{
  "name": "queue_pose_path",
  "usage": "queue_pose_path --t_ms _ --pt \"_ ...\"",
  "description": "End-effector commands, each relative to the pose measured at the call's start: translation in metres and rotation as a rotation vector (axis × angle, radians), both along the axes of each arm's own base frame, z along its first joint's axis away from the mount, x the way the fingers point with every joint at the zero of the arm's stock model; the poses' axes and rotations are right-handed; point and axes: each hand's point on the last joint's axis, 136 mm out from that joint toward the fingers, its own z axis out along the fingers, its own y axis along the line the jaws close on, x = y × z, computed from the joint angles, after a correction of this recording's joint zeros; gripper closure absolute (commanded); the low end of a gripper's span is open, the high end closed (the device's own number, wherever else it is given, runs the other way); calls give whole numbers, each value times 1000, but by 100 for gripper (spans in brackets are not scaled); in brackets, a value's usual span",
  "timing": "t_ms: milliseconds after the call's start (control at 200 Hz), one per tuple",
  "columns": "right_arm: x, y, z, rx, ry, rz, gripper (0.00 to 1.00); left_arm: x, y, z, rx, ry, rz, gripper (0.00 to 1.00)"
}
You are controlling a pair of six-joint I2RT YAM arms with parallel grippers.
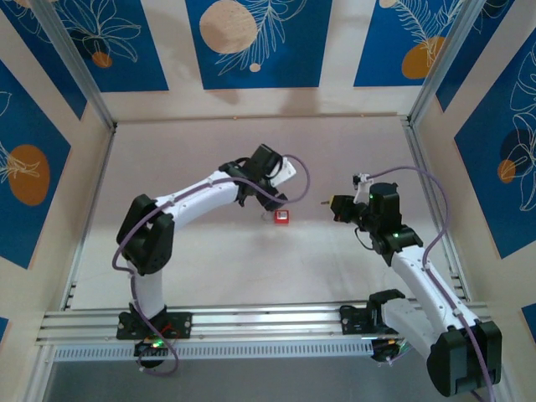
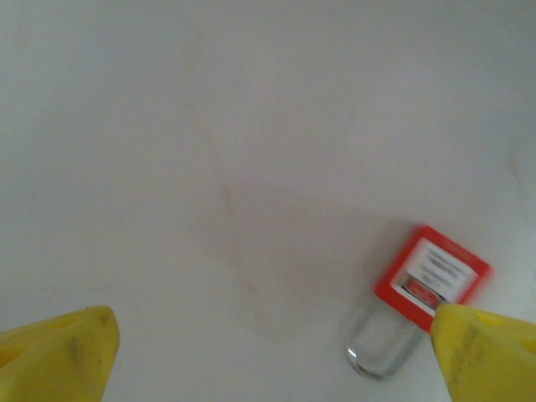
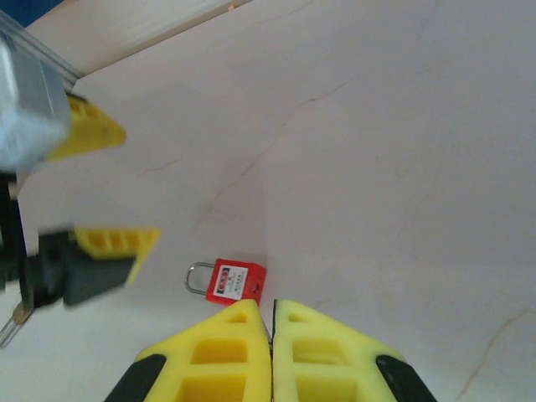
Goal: Unlock with the key
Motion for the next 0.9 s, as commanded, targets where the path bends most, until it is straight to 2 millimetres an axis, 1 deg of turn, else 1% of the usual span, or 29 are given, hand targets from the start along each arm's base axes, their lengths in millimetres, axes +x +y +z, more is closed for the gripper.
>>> queue_pose_path --t_ms 0,85,185,220,250,305,385,430,510,620,765,895 --pt "-6 -4 -2 45 30 -17 100 -24 12 -14 156 66 -154 7" --pt "-6 -6 -2 56 35 -25 100 -39 7 -18 178 83 -243 6" --pt "-7 -7 0 76 37 -22 100 -50 -8 -20 111 112 -314 5" --pt "-8 -8 -2 80 44 -25 100 -52 -13 -20 91 113 -327 2" --pt "-8 -8 -3 84 53 -31 100 -57 -18 -21 73 134 -349 0" --pt "-10 -8 -5 100 64 -29 100 -62 -26 -23 56 159 -367 0" --pt "-13 -8 -8 114 70 -34 100 -62 -32 -34 62 180 -391 0" --pt "-14 -8 -7 122 66 -33 100 -58 -33 -41 83 183 -394 1" --pt "-16 -9 -7 127 66 -33 100 -54 -38 -51 107 202 -405 5" --pt "-18 -10 -7 133 67 -32 100 -47 -46 -59 99 194 -419 10" --pt "-20 -10 -9 138 74 -29 100 -46 -50 -74 107 215 -430 14" --pt "-20 -11 -10 140 77 -29 100 -47 -52 -87 118 251 -428 21"
